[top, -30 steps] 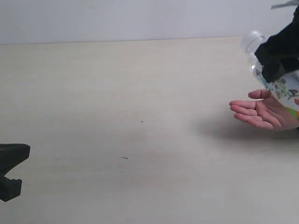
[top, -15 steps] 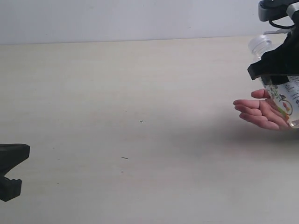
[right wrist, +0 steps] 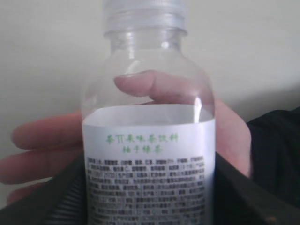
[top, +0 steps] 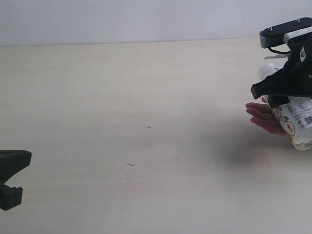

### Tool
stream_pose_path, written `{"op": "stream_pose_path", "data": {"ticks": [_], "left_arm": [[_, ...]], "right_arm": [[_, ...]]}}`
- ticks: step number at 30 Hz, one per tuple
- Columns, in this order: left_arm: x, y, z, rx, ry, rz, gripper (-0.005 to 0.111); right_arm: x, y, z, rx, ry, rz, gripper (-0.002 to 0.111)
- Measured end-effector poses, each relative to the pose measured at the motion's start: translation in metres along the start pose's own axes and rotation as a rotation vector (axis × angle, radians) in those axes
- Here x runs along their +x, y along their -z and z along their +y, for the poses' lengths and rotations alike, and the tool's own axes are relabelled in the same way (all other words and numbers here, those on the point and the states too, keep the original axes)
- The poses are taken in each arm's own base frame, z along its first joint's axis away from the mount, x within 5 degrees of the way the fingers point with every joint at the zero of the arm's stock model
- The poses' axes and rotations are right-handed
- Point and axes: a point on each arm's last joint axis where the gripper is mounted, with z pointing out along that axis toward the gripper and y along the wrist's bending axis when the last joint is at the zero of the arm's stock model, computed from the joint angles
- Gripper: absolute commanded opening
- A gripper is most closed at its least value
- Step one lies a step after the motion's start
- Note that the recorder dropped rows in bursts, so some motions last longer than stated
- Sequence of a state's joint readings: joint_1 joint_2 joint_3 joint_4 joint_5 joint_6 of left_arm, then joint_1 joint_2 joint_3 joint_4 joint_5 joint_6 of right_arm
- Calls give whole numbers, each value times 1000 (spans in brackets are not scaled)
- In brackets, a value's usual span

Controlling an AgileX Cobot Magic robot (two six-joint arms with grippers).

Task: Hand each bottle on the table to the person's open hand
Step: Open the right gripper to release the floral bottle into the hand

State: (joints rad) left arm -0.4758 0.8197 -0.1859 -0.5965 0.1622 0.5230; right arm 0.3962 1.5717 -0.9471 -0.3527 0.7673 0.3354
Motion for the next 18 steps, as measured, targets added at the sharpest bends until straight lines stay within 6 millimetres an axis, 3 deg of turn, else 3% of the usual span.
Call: {"op": "stream_pose_path", "data": {"ticks": [8, 11, 13, 14, 15, 16, 18], "left_arm": [[0, 0, 0, 0, 0, 0, 0], [0, 0, 0, 0, 0, 0, 0], [0, 0, 0, 0, 0, 0, 0], [0, 0, 0, 0, 0, 0, 0], [0, 0, 0, 0, 0, 0, 0], [0, 0, 0, 0, 0, 0, 0], [0, 0, 0, 0, 0, 0, 0]], "right_arm": [[-2, -3, 2, -19, -13, -4, 0], [-3, -7, 4, -20, -10, 3, 6], [-4, -11, 5, -24, -7, 1, 23], [-5, -12, 5, -22, -5, 2, 44], [-7, -13, 6, -22, -5, 3, 57], [-7, -13, 6, -22, -6, 2, 83], [-10, -13, 6, -25, -6, -8, 104]]}}
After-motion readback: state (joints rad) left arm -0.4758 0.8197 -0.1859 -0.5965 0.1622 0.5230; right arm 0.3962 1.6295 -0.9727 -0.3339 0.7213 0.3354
